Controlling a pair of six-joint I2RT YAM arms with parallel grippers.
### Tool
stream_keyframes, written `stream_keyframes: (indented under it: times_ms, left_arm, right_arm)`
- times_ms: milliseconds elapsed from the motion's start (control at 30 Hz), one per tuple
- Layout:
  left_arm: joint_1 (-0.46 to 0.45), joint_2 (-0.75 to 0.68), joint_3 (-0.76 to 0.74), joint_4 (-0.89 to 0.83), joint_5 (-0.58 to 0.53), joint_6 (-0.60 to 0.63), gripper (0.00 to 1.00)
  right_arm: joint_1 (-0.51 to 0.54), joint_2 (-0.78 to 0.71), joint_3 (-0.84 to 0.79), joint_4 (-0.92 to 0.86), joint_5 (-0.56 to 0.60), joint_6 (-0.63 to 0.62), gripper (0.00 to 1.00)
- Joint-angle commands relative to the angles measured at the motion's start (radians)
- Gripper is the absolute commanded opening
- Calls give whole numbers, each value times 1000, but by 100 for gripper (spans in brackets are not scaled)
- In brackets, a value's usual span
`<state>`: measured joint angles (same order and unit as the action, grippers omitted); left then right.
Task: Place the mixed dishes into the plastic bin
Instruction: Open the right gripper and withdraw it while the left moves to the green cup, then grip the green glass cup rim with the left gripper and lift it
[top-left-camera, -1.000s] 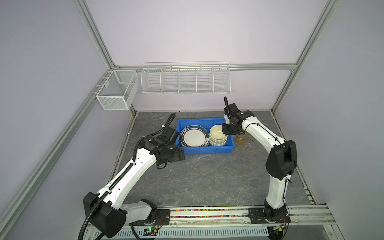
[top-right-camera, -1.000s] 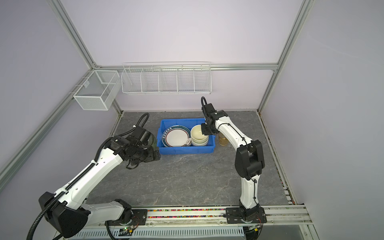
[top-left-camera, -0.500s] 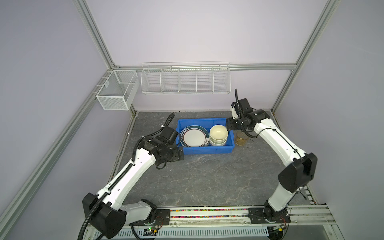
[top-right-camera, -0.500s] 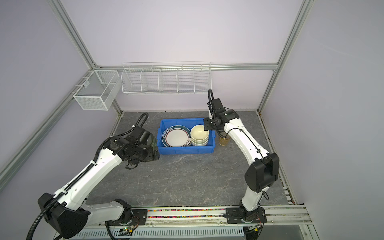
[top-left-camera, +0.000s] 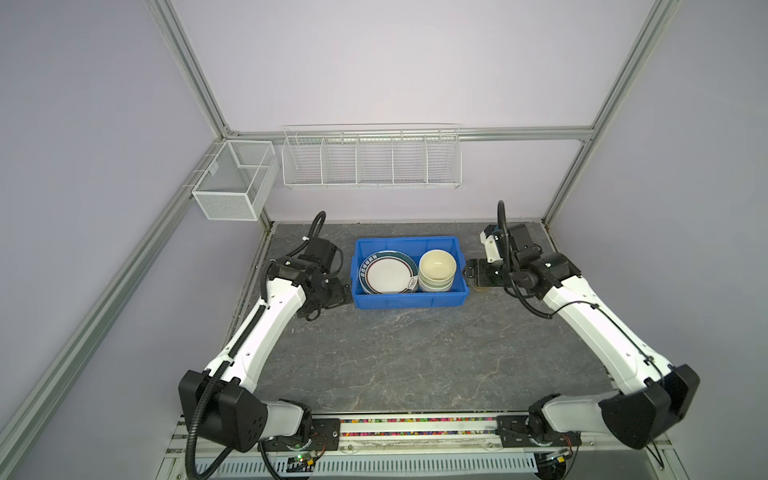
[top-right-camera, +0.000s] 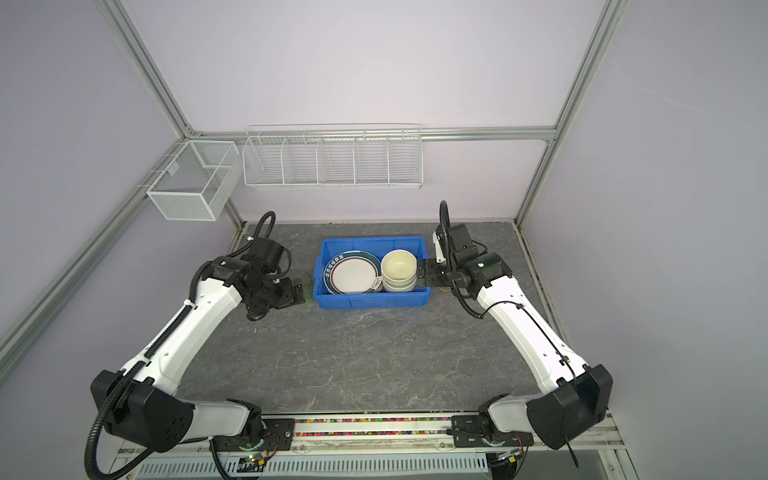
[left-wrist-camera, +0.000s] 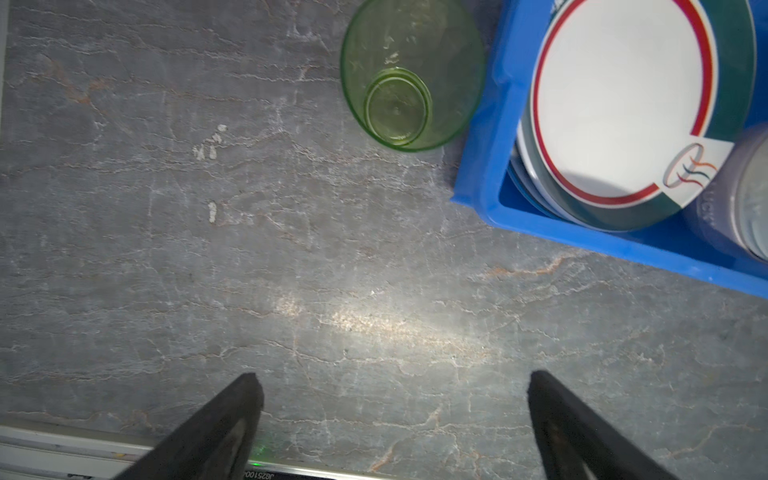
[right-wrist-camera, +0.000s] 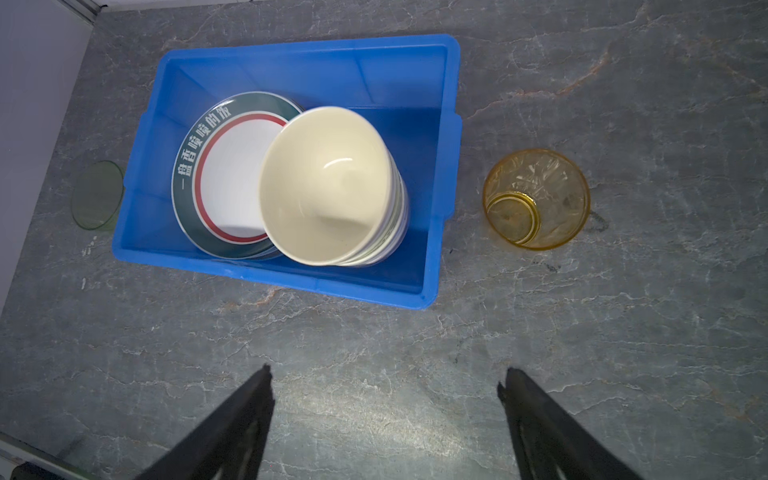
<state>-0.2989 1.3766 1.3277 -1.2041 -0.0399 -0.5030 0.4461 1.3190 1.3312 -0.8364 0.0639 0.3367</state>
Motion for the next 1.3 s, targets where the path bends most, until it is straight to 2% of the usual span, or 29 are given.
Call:
stream_keyframes:
  times_ms: [0,133,233,700,1100,1267]
  left_arm:
    - [76,32,40,-11,2,75,97]
    - [154,91,52,8,7,98,92]
    - [176,132,60,23,11,99,88]
    - [178,298,143,127,-4,50,73]
    - [178,413,154,181,3,44,44]
    - [178,444,159,190,7,41,39]
  right_arm:
    - [7,-57,-76,24,-31,4,88]
    - [6,-78,-114,-21,-18,-8,88]
    - [8,-115,-159,-11,-35,-7,88]
    - [6,-165,-199,-42,-44,-29,88]
    - [8,-175,-196,-74,-15,-44,88]
    - [7,-179,-202,-75,-7,-37,88]
